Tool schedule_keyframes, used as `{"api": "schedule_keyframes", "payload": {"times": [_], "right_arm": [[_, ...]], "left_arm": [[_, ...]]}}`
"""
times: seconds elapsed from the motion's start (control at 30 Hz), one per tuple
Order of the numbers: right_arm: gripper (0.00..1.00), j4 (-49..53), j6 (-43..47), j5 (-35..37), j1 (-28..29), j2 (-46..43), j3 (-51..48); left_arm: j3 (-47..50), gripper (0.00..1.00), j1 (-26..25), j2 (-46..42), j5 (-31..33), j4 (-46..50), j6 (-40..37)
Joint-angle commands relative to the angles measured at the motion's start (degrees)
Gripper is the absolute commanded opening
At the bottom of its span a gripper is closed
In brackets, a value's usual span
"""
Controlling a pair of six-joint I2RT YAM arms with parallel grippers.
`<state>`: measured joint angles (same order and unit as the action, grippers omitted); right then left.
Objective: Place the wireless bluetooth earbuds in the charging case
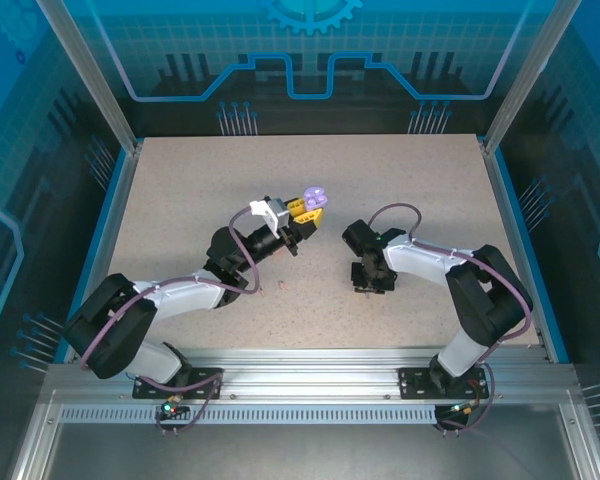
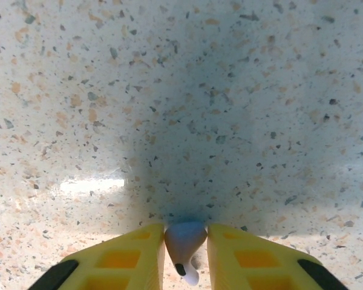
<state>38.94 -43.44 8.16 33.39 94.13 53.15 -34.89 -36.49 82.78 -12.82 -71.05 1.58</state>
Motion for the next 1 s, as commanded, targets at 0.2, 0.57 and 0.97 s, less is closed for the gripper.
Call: {"api": "schedule_keyframes", "payload": {"times": [0.2,0.57,0.97], "right_arm": [[0.16,0.62,0.23,0.71,0.72,-0.14,0.89],[0.15,1.49,0.79,3.77,-0.10,-8.83,2.40],[0.15,-7.45,9.14,-0.75,-5.89,-29.68,11.06]], "left_arm": [[-2.00,0.00,-0.07,0.18,0.43,-1.79,0.79],[-2.89,0.00,-0.08,-0.26,-0.23,-2.26,0.26],[-3.65,0.00,-0.08,-0.54,-1.27,-1.26,0.00]]}}
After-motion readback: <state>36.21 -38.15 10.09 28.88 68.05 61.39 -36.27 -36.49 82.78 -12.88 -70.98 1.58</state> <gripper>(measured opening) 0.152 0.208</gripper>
